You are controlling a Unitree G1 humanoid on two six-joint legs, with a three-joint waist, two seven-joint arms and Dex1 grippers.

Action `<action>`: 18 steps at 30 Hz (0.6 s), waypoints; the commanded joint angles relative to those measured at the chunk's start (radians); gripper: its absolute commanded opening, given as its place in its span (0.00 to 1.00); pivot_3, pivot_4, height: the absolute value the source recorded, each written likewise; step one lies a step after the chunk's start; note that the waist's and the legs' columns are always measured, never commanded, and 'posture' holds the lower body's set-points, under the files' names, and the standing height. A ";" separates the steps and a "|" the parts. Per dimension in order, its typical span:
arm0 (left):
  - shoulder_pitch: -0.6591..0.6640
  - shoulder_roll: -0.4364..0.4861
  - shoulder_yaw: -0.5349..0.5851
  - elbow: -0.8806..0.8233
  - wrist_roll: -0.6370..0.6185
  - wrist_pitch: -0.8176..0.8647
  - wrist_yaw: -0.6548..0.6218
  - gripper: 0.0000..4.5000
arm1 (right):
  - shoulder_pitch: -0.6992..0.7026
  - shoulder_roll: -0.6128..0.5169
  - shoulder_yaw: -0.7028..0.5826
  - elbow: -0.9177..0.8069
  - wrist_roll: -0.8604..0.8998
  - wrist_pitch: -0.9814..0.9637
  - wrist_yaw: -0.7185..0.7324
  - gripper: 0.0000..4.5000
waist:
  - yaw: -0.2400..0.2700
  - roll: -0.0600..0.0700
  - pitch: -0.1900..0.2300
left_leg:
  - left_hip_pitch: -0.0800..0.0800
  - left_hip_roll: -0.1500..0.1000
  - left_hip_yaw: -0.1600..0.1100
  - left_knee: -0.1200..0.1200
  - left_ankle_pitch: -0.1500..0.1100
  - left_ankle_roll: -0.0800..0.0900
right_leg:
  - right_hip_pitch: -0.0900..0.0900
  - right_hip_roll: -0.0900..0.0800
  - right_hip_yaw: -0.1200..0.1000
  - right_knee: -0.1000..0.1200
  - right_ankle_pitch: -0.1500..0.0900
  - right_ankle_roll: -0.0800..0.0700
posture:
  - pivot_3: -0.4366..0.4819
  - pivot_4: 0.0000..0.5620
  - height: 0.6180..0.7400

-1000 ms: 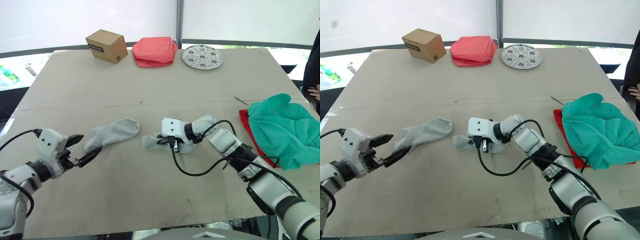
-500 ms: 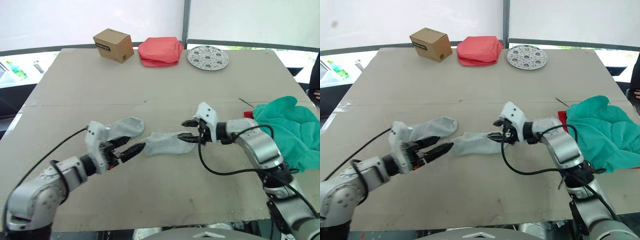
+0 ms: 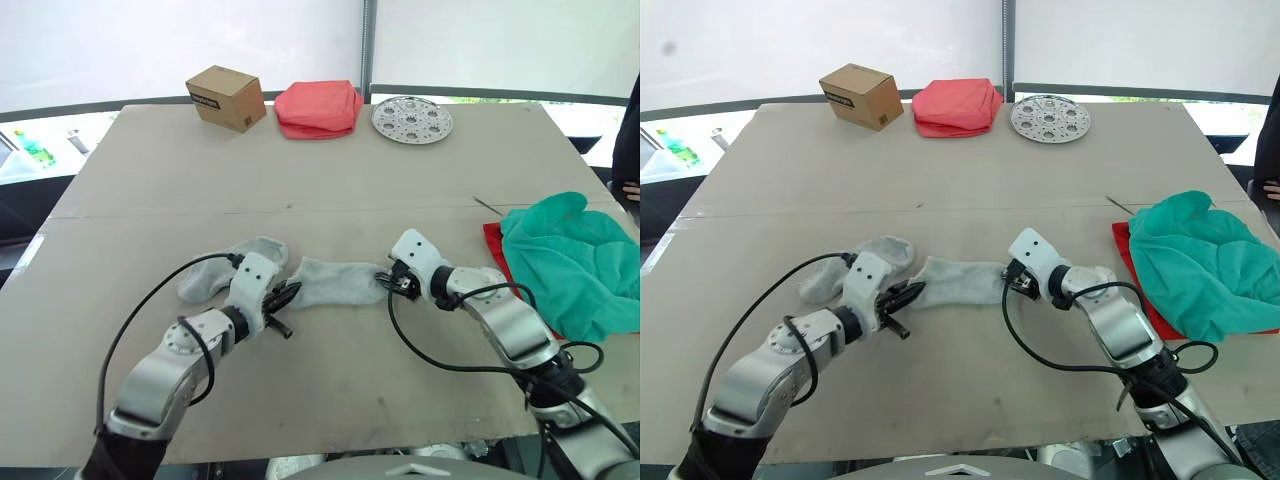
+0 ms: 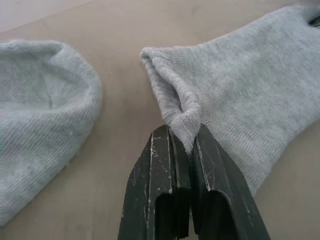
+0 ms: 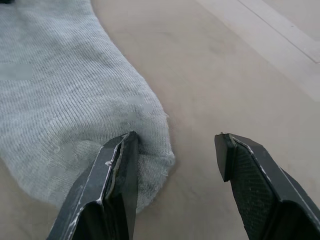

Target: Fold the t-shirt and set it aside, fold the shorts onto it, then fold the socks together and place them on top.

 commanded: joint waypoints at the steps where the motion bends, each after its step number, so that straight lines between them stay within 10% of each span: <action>1: 0.058 -0.005 0.059 0.024 0.008 -0.013 -0.017 0.01 | 0.040 -0.014 -0.052 -0.008 0.009 0.005 -0.015 0.58 | 0.001 0.001 0.000 | 0.000 0.000 0.000 0.000 0.000 0.000 | 0.000 0.000 0.000 0.000 0.000 0.000 | 0.48 0.27 1.00; 5: 0.040 -0.069 0.161 0.008 -0.074 -0.048 -0.030 0.01 | 0.055 -0.021 -0.078 -0.044 0.078 -0.035 0.049 0.58 | 0.001 0.003 0.000 | -0.002 0.000 -0.001 0.000 0.000 0.000 | -0.001 0.001 -0.001 -0.001 0.000 0.000 | 0.48 0.27 1.00; 9: 0.043 -0.088 0.262 -0.059 -0.244 0.000 -0.108 0.48 | 0.068 -0.016 -0.127 -0.088 0.155 -0.050 0.083 0.98 | 0.001 0.002 0.002 | -0.004 0.001 -0.002 0.000 0.000 0.000 | -0.003 0.001 -0.002 -0.001 0.000 0.000 | 0.48 0.27 1.00; 12: 0.049 -0.065 0.351 -0.076 -0.356 0.040 -0.158 0.82 | 0.069 -0.022 -0.165 -0.121 0.225 -0.062 0.131 1.00 | 0.002 0.003 0.003 | -0.004 0.001 -0.002 0.000 0.000 0.000 | -0.003 0.001 -0.002 -0.001 0.000 0.000 | 0.48 0.27 1.00; 18: -0.021 0.086 0.387 0.086 -0.242 -0.031 -0.238 0.82 | 0.026 -0.017 -0.196 -0.152 0.316 -0.046 0.167 1.00 | 0.004 0.003 0.004 | -0.004 0.000 -0.002 0.000 0.000 0.000 | -0.003 0.002 -0.002 -0.001 0.000 0.000 | 0.48 0.27 1.00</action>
